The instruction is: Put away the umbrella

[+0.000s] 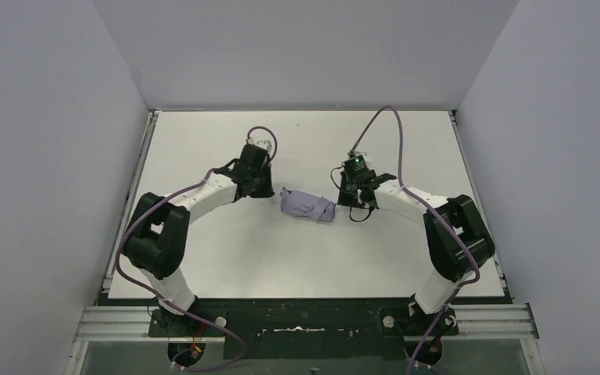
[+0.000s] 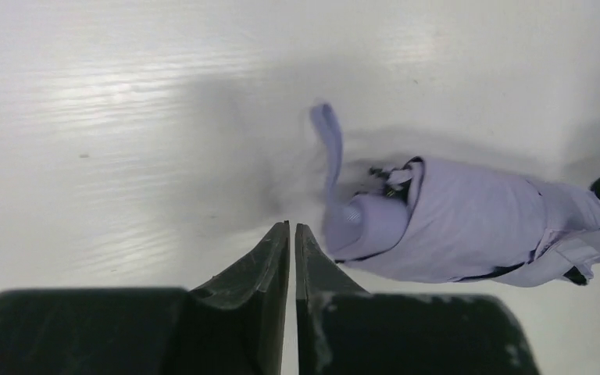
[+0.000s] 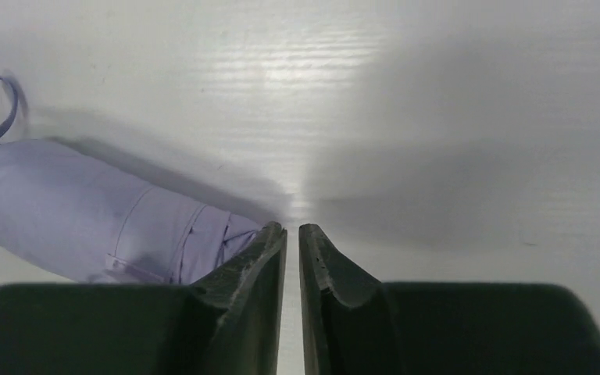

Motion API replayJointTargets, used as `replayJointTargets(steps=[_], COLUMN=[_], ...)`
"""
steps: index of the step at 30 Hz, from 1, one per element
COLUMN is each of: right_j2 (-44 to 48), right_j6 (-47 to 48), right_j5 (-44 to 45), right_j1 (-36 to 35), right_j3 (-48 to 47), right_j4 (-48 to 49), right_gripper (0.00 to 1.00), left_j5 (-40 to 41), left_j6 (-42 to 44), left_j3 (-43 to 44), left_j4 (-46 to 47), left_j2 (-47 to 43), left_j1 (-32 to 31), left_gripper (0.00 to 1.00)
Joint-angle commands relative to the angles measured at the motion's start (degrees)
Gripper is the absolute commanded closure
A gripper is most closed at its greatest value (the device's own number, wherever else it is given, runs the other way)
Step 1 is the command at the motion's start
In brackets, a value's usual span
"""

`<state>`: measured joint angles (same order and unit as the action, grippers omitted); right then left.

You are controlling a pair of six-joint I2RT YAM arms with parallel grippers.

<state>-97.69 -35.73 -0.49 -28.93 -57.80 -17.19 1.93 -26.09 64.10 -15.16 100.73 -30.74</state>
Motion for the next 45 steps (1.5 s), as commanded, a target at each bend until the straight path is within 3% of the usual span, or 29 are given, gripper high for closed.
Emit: replayJointTargets(steps=[1, 6, 12, 18, 21, 25, 30, 45], right_j2=[7.40, 16.48, 31.79, 42.59, 45.54, 48.57, 52.47, 57.69], right_j6=[5.07, 10.53, 15.38, 15.80, 16.21, 17.98, 19.20, 22.08], right_j5=[2.43, 2.99, 4.44, 8.04, 8.89, 8.63, 5.42, 8.25], right_j1=[6.02, 10.61, 10.89, 10.85, 10.91, 10.87, 10.88, 10.83], right_j3=[-1.76, -0.15, 3.04, 5.62, 6.36, 7.70, 10.45, 16.00], right_j4=[-2.08, -6.35, -7.42, -8.93, -10.28, -11.89, -11.23, -8.16], right_gripper=[0.79, 0.63, 0.52, 0.31, 0.22, 0.18, 0.00, 0.00], left_j5=[-3.24, -2.38, 3.83, 7.36, 8.71, 10.17, 14.18, 12.99], left_j6=[0.20, 3.52, 7.27, 7.32, 7.68, 9.38, 10.92, 10.71], left_j3=[-1.53, -4.66, -7.99, -12.91, -14.10, -15.23, -15.17, -15.88], left_j4=[-0.44, -7.27, -16.33, -22.14, -23.93, -24.36, -24.12, -24.02], left_j2=[-9.30, -22.63, -38.99, -51.30, -54.67, -56.86, -56.43, -57.78], left_j1=[8.20, 12.59, 13.05, 13.05, 13.08, 13.08, 13.12, 13.18], left_gripper=[0.89, 0.74, 0.42, 0.21, 0.18, 0.16, 0.14, 0.10])
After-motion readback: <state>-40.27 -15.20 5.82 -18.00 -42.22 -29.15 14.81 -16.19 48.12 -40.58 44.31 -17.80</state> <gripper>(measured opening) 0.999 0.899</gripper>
